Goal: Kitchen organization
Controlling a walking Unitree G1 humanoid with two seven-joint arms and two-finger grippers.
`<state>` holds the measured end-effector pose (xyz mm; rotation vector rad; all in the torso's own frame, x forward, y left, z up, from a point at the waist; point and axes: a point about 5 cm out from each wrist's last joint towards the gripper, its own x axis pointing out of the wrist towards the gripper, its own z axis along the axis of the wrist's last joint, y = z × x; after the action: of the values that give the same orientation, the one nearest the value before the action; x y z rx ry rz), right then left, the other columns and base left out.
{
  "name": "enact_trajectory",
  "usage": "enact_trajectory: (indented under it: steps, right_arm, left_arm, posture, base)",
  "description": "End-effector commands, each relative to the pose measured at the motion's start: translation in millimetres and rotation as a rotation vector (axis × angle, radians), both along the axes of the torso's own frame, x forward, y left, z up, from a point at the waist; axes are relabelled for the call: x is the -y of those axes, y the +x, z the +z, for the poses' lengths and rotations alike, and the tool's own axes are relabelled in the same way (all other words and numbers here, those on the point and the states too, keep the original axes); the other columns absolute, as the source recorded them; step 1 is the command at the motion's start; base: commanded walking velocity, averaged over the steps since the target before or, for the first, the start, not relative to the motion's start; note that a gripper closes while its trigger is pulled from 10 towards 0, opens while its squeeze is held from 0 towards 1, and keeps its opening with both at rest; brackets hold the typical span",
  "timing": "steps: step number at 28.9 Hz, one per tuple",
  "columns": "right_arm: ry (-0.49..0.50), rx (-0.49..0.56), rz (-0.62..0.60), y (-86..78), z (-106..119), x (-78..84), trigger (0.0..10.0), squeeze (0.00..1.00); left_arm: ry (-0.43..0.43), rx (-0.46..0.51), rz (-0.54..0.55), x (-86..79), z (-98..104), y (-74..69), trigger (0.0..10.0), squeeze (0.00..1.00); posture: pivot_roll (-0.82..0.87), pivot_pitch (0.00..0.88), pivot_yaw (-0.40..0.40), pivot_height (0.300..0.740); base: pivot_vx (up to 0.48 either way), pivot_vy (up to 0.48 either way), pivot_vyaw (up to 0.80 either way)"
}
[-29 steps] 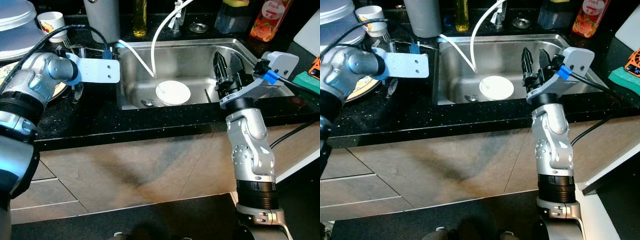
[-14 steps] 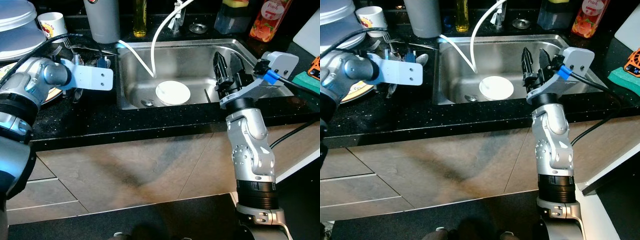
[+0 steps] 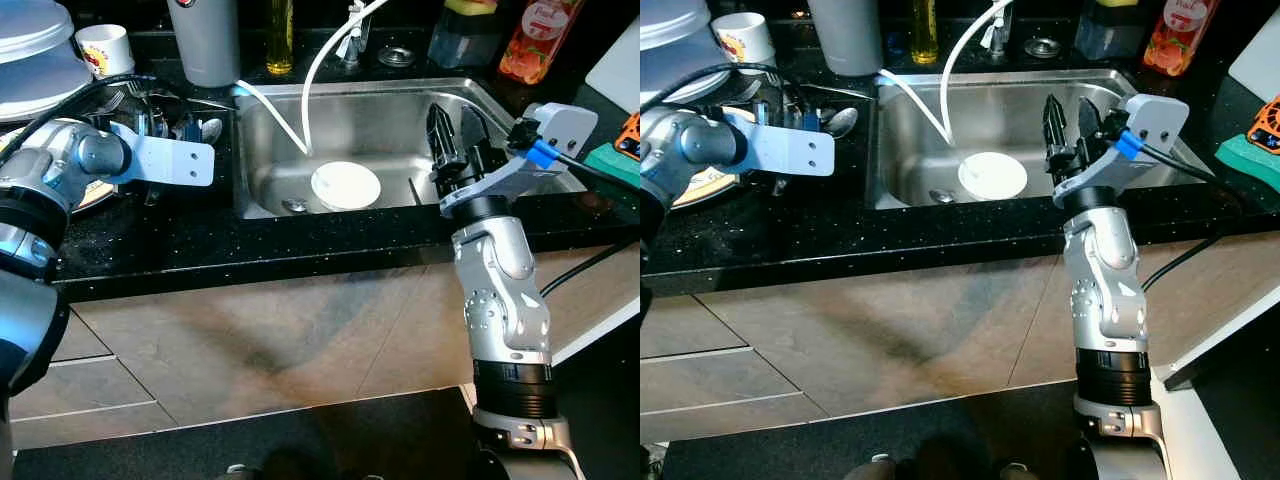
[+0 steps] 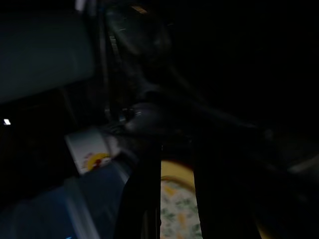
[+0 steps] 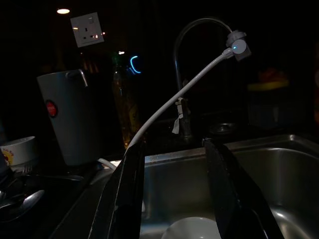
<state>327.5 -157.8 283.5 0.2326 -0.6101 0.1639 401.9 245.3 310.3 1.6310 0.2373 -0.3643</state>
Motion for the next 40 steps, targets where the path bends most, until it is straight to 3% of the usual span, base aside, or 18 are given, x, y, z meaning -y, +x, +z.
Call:
enact_trajectory:
  steps: [1, 8, 18, 26, 30, 40]
  right_arm:
    - [-0.002, 0.001, -0.006, -1.8, -0.4, 2.1, 10.0, 0.0]
    - [0.003, -0.001, 0.003, -0.6, -0.5, -0.5, 10.0, 0.0]
    - [-0.001, 0.002, 0.001, -0.1, 0.9, 0.5, 10.0, 0.0]
    - [0.002, 0.002, -0.007, -1.2, 0.5, 1.5, 10.0, 0.0]
    - [0.001, 0.0, -0.004, -1.2, 0.0, 1.1, 10.0, 0.0]
    - [0.003, -0.002, -0.002, -0.5, -0.5, 0.7, 10.0, 0.0]
  left_arm:
    - [0.041, 0.016, 0.021, -12.8, 13.2, -5.2, 10.0, 0.0]
    - [0.084, -0.015, 0.011, -23.1, 17.8, -12.8, 10.0, 0.0]
    - [0.045, -0.101, -0.006, -20.8, -10.9, -10.9, 10.0, 0.0]
    - [0.063, -0.133, -0.001, -22.9, -19.2, -11.9, 10.0, 0.0]
    - [-0.038, -0.121, -0.09, -8.0, -4.8, -12.9, 10.0, 0.0]
    - [0.003, -0.126, -0.153, -12.2, 9.8, -25.9, 10.0, 0.0]
  posture:
    - [0.17, 0.102, 0.007, 0.74]
    - [0.18, 0.105, 0.002, 0.74]
    - [0.16, 0.104, 0.003, 0.74]
    - [0.16, 0.104, 0.006, 0.74]
    - [0.17, 0.108, 0.002, 0.74]
    - [0.17, 0.107, 0.005, 0.74]
  base:
    - [0.0, 0.0, 0.0]
    - [0.0, 0.0, 0.0]
    - [0.0, 0.0, 0.0]
    - [0.0, 0.0, 0.0]
    - [0.0, 0.0, 0.0]
    - [0.0, 0.0, 0.0]
